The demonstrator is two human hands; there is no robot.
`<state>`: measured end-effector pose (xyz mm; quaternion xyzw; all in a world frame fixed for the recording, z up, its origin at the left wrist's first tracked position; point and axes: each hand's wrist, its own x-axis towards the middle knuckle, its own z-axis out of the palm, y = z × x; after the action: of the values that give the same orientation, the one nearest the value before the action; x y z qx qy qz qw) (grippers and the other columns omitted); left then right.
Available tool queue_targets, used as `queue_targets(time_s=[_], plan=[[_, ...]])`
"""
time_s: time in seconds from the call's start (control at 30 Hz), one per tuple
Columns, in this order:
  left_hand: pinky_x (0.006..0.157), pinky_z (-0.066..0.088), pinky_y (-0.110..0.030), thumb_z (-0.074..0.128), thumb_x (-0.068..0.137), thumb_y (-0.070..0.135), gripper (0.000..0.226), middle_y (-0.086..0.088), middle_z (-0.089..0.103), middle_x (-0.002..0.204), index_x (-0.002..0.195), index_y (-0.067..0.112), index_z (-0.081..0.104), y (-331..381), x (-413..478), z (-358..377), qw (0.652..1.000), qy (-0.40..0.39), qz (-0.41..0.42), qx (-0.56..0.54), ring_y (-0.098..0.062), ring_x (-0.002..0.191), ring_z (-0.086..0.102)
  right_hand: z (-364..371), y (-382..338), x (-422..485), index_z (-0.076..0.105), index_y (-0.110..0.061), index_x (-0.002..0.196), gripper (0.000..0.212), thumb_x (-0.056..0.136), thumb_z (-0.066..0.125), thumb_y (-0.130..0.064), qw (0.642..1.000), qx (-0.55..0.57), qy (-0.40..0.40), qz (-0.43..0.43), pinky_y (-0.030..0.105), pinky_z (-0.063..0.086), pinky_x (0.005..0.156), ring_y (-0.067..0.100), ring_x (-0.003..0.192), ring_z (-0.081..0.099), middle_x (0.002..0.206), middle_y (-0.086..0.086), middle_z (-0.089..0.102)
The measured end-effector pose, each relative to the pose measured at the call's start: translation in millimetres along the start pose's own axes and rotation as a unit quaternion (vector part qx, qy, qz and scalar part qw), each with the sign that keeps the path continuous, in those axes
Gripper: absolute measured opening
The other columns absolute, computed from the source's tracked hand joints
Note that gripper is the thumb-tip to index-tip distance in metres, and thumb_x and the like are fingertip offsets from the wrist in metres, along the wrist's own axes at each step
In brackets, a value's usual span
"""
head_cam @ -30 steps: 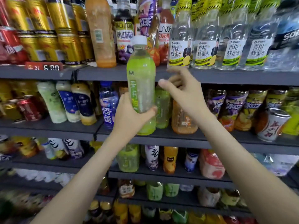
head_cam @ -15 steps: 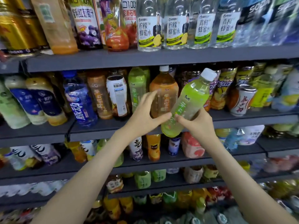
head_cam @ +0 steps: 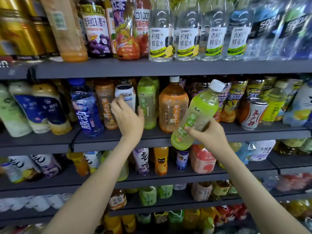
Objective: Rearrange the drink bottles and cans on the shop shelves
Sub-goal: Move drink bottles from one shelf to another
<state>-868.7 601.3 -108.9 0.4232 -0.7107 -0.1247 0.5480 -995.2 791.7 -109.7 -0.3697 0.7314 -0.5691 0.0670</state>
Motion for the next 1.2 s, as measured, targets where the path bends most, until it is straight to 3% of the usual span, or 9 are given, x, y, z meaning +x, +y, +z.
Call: queue_targets(time_s=[0.13,0.23,0.33,0.47,0.6,0.73,0.8,1.07,1.2], plan=[[0.095,0.039,-0.042,0.074,0.079,0.030,0.073,-0.020,0.043,0.133,0.133,0.001,0.034,-20.5,20.3,-4.5,0.990,-0.057,-0.128,-0.011,-0.035,0.123,0.042,23.2,-9.7,3.0,0.058,-0.019,0.105,0.041,0.072,0.081,-0.027,0.999,-0.012,-0.033,-0.024,0.009,0.047,0.066,-0.006,0.087,0.059,0.094,-0.015,0.065],[0.083,0.046,-0.039,0.073,0.079,0.033,0.065,-0.017,0.054,0.124,0.125,0.003,0.040,-26.5,25.3,-1.4,0.983,-0.110,-0.142,-0.031,-0.033,0.112,0.055,41.2,-15.0,2.7,0.057,-0.019,0.107,0.043,0.072,0.081,-0.024,0.998,-0.009,-0.054,-0.037,0.007,0.047,0.067,-0.009,0.085,0.058,0.092,-0.018,0.064],[0.091,0.047,-0.045,0.071,0.081,0.027,0.066,-0.016,0.051,0.128,0.132,0.004,0.037,-27.6,21.8,1.1,0.983,-0.114,-0.143,-0.022,-0.033,0.117,0.052,50.7,-17.5,2.6,0.056,-0.020,0.105,0.042,0.072,0.081,-0.023,0.998,-0.007,-0.055,-0.042,0.006,0.046,0.066,-0.012,0.080,0.058,0.089,-0.019,0.063],[0.102,0.034,-0.036,0.067,0.082,0.013,0.066,-0.018,0.042,0.133,0.137,0.000,0.033,-26.0,2.6,-5.9,0.994,-0.081,-0.075,-0.021,-0.031,0.126,0.038,47.2,-15.8,2.4,0.058,-0.022,0.107,0.041,0.073,0.080,-0.023,0.998,0.019,-0.039,-0.035,0.006,0.047,0.068,-0.013,0.084,0.059,0.094,-0.018,0.065],[0.097,0.035,-0.026,0.067,0.081,0.011,0.058,-0.016,0.042,0.127,0.130,0.001,0.039,-10.1,-19.3,-6.7,0.992,-0.100,0.049,-0.054,-0.028,0.121,0.042,31.5,-9.7,3.9,0.059,-0.021,0.105,0.039,0.073,0.080,-0.026,0.999,0.046,-0.004,-0.015,0.021,0.051,0.076,0.000,0.089,0.063,0.096,-0.012,0.068],[0.094,0.036,-0.021,0.063,0.086,0.017,0.053,-0.013,0.043,0.129,0.132,0.004,0.039,9.1,-20.4,4.6,0.983,-0.148,0.056,-0.098,-0.024,0.118,0.046,14.2,-2.1,4.3,0.058,-0.016,0.111,0.045,0.073,0.080,-0.026,0.999,0.052,0.015,0.004,0.025,0.052,0.078,0.005,0.093,0.064,0.100,-0.009,0.067],[0.098,0.041,-0.031,0.063,0.088,0.022,0.054,-0.013,0.042,0.130,0.133,0.006,0.039,18.0,-20.6,11.6,0.979,-0.165,0.055,-0.108,-0.025,0.120,0.047,7.0,2.1,3.0,0.058,-0.016,0.112,0.045,0.073,0.080,-0.024,0.998,0.050,0.024,0.009,0.019,0.051,0.074,0.003,0.092,0.063,0.100,-0.010,0.067],[0.110,0.029,-0.042,0.072,0.077,0.045,0.096,-0.011,0.026,0.148,0.149,0.018,0.015,70.0,-1.1,46.5,0.953,-0.285,0.061,-0.079,-0.028,0.137,0.027,-15.6,15.7,-1.8,0.056,-0.020,0.110,0.044,0.074,0.080,-0.022,0.998,0.010,0.047,0.028,0.010,0.047,0.067,-0.008,0.085,0.058,0.095,-0.017,0.063],[0.105,0.033,-0.041,0.082,0.065,0.046,0.116,-0.012,0.026,0.144,0.150,0.021,0.008,76.7,17.4,57.4,0.930,-0.362,0.002,-0.061,-0.030,0.133,0.033,-25.5,21.4,-0.6,0.052,-0.023,0.109,0.044,0.074,0.079,-0.020,0.998,-0.023,0.048,0.022,0.004,0.044,0.060,-0.011,0.080,0.054,0.090,-0.020,0.058]])
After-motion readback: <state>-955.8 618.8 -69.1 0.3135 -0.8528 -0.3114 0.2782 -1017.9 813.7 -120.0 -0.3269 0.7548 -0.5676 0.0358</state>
